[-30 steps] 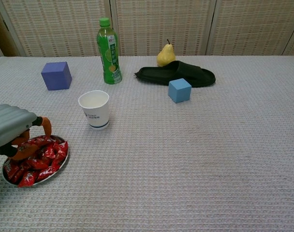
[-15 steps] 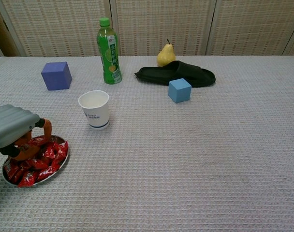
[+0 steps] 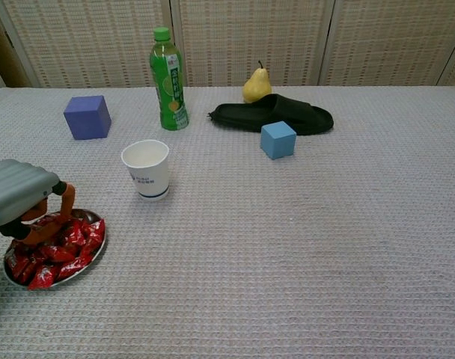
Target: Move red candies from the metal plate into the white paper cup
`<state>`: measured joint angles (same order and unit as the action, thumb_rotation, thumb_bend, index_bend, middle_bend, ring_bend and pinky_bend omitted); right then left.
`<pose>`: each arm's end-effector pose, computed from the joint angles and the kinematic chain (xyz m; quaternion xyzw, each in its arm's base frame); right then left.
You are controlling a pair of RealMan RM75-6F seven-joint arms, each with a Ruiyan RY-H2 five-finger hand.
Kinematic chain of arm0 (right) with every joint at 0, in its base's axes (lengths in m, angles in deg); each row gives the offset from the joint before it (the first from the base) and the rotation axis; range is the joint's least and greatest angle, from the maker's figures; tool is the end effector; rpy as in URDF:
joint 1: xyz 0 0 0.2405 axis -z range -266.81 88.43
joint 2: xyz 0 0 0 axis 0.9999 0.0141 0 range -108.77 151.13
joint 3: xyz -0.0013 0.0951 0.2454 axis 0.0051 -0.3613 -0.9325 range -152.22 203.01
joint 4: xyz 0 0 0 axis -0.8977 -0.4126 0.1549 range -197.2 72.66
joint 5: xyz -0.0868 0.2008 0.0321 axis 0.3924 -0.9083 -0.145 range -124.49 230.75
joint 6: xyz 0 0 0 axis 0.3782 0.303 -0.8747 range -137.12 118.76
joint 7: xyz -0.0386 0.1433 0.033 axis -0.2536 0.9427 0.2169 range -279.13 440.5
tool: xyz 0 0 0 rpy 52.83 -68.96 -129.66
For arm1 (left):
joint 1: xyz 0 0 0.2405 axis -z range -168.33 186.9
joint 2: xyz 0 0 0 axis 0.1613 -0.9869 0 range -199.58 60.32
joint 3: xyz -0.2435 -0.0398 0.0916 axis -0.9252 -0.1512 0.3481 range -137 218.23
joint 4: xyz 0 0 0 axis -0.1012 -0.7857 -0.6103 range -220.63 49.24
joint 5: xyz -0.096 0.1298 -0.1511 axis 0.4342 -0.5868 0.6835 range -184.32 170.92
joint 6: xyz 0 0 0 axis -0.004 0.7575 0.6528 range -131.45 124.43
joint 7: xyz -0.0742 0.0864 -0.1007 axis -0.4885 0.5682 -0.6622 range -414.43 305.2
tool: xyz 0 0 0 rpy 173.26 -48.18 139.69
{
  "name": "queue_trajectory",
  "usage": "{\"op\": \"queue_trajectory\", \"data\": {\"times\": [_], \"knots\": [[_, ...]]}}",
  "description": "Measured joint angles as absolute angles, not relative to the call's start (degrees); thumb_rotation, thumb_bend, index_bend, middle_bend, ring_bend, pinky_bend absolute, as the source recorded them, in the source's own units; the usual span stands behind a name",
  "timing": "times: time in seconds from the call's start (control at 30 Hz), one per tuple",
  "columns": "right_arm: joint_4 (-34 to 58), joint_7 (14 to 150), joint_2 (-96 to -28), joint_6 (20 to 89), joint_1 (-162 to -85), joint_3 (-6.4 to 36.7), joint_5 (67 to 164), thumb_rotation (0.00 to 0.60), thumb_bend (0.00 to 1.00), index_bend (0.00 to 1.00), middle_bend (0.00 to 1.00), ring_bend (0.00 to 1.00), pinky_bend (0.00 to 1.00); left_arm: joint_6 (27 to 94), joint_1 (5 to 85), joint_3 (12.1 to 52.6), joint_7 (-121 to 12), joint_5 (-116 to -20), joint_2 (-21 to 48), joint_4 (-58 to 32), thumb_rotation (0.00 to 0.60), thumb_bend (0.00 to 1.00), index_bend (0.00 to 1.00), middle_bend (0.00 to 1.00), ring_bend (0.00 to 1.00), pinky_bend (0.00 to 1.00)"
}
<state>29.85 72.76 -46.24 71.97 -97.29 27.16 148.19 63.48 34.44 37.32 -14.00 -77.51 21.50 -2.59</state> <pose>-0.2946 -0.1854 0.1036 0.6959 -0.3421 0.3642 0.5158 -0.2425 0.2770 -0.0312 -0.7583 -0.2810 -0.2437 0.5353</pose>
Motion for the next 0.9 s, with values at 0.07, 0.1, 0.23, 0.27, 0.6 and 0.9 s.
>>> {"op": "queue_trajectory", "data": {"times": [0.07, 0.1, 0.23, 0.27, 0.6, 0.9], "knots": [[29.88, 72.71, -46.25, 71.94, -97.3, 27.16, 148.17, 0.6, 0.1, 0.0, 0.0, 0.0, 0.0, 63.8, 34.33, 37.54, -14.49, -77.91, 21.42, -2.63, 0.6, 0.42, 0.55, 1.0, 1.0, 1.0], [29.88, 72.69, -46.25, 71.93, -97.31, 27.16, 148.17, 0.6, 0.1, 0.0, 0.0, 0.0, 0.0, 64.04, 34.27, 37.64, -14.59, -78.15, 21.33, -2.59, 0.6, 0.42, 0.55, 1.0, 1.0, 1.0], [29.9, 72.68, -46.24, 72.0, -97.3, 27.19, 148.25, 0.6, 0.1, 0.0, 0.0, 0.0, 0.0, 65.64, 33.84, 37.97, -15.45, -79.68, 20.46, -1.33, 0.6, 0.42, 0.55, 1.0, 1.0, 1.0], [29.9, 72.74, -46.21, 72.07, -97.28, 27.21, 148.3, 0.6, 0.1, 0.0, 0.0, 0.0, 0.0, 66.05, 33.74, 38.0, -15.69, -80.07, 20.12, -0.79, 0.6, 0.42, 0.55, 1.0, 1.0, 1.0], [30.0, 73.25, -45.95, 72.17, -97.26, 27.19, 148.26, 0.6, 0.1, 0.0, 0.0, 0.0, 0.0, 69.27, 33.93, 34.5, -19.12, -81.98, 13.61, 7.83, 0.6, 0.43, 0.54, 1.0, 1.0, 1.0], [29.82, 73.26, -46.07, 71.17, -97.65, 26.76, 147.09, 0.6, 0.1, 0.0, 0.0, 0.0, 0.0, 69.11, 37.87, 29.6, -18.23, -81.66, 12.33, 14.36, 0.6, 0.43, 0.51, 1.0, 1.0, 1.0]]}}
